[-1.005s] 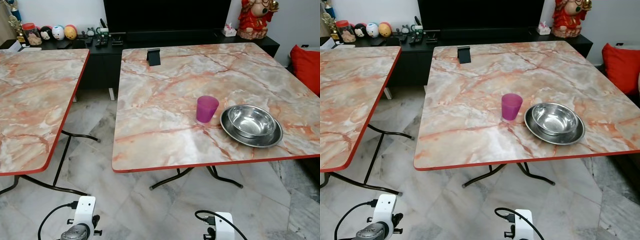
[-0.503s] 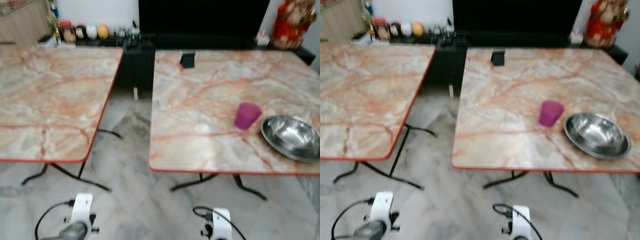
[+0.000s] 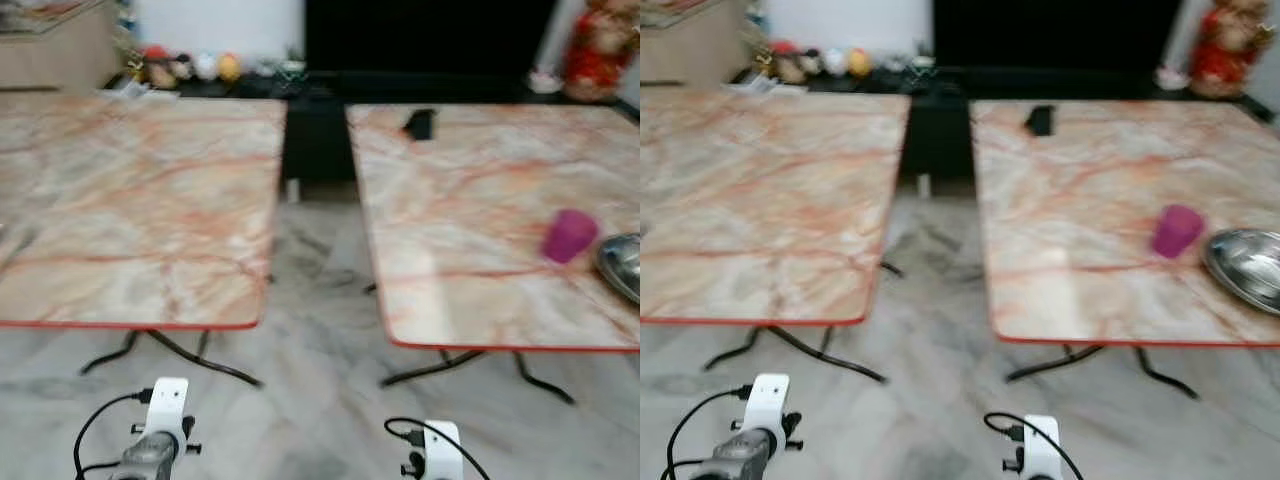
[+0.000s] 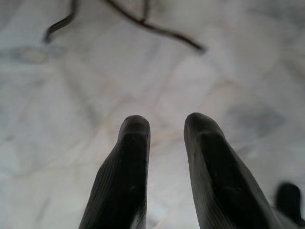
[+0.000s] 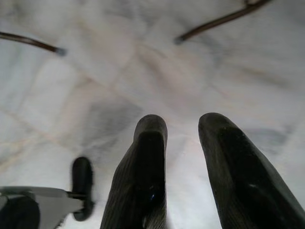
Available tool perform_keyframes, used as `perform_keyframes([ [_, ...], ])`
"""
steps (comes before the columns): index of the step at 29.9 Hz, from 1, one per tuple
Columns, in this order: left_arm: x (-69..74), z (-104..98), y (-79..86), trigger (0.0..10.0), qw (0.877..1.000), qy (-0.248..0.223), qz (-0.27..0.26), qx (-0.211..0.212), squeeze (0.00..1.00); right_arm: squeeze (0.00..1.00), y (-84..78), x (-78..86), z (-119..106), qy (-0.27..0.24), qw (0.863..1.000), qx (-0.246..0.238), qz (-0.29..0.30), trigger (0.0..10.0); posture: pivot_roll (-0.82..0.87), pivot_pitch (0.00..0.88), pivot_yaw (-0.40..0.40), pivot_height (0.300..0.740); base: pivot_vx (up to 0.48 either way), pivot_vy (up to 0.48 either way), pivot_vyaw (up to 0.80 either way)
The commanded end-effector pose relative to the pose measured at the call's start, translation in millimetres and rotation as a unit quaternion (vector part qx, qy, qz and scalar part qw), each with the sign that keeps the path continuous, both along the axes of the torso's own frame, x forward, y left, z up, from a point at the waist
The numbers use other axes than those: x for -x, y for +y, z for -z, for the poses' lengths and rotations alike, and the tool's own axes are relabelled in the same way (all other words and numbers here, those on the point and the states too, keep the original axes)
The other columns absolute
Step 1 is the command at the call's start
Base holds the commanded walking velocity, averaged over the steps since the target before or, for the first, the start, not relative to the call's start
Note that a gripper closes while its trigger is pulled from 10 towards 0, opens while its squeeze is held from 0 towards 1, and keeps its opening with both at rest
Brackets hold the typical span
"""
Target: Setting the table
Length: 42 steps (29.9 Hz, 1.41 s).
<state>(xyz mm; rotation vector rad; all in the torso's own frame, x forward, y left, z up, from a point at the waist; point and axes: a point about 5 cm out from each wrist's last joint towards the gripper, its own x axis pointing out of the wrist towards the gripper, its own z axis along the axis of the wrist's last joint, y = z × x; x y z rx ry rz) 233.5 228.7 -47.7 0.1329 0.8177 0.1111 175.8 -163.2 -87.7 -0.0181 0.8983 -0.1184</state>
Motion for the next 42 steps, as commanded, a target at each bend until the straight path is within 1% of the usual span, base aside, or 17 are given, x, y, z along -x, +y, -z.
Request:
perform_keyframes([
  [1,3.5,3.7,-4.3,10.0,1.000,0.010,0.001,0.004,0.00,0.00,-3.6,6.4,2.9,0.011,1.000,0.000,0.006,10.0,0.00,0.000,-0.005,0.740,0.000,0.480,0.00],
  [16,8.8,6.1,-0.9,10.0,1.000,0.013,-0.004,0.002,0.00,0.00,-3.0,6.6,3.1,0.013,1.000,-0.003,0.004,10.0,0.00,0.000,-0.005,0.740,0.000,0.480,0.00],
  [21,9.8,6.6,-0.8,10.0,1.000,0.014,-0.004,0.002,0.00,0.00,-2.6,5.4,2.6,0.013,1.000,0.004,-0.015,10.0,0.00,0.000,-0.005,0.740,0.000,0.480,0.16],
  [25,10.3,6.8,-0.5,10.0,1.000,0.014,-0.004,0.002,0.00,0.00,-2.5,6.0,2.9,0.013,1.000,-0.002,-0.004,10.0,0.00,0.000,-0.005,0.740,0.000,0.480,0.73],
  [42,10.4,6.8,-0.2,10.0,1.000,0.014,-0.002,0.001,0.00,0.00,-2.5,5.9,2.5,0.008,1.000,-0.004,0.003,10.0,0.01,0.000,-0.004,0.740,0.000,0.480,0.00],
])
